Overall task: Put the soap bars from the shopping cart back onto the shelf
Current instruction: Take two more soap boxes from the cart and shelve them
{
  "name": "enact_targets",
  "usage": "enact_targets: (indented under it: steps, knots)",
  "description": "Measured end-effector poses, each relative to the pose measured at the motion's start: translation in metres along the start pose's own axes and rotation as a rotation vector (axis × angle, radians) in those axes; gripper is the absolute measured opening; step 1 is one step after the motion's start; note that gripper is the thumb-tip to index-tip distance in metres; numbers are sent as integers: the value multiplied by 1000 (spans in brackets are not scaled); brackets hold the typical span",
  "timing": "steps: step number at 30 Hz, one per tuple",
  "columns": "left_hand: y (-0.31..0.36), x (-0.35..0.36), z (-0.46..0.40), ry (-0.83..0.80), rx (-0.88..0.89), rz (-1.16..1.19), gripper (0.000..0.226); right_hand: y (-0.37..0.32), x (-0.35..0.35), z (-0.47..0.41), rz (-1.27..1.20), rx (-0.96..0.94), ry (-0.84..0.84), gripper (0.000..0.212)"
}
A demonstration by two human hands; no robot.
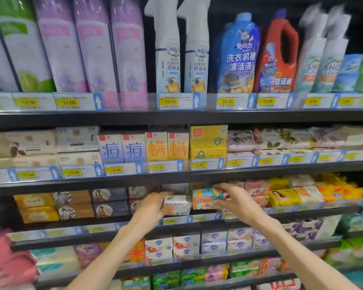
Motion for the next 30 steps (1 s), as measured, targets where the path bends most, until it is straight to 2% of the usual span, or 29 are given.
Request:
enact_targets:
  steps: [11,18,23,26,30]
  knots:
    - [-1,24,0,-39,-48,-246,47,10,15,-5,40,-41,-26,52]
    - [1,22,-1,-27,-41,-280,38,3,26,-2,198,-123,1,53]
    - [2,19,2,2,-25,-307,39,-10,27,-2,417,-273,92,48]
    - [4,18,3,8,-14,-305,40,-11,25,0,501,-302,166,49]
    - [4,18,3,16,-13,-299,40,-15,31,1,597,-353,169,54]
Point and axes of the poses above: each hand's wrist, its own z-axis away from the middle knuckle, its own x-axis out of the palm, y = z × x, the point moved 10 cm from there along -z, towards the middle knuckle, and after that the axes turned 4 degrees about y, right-handed, at the moved point
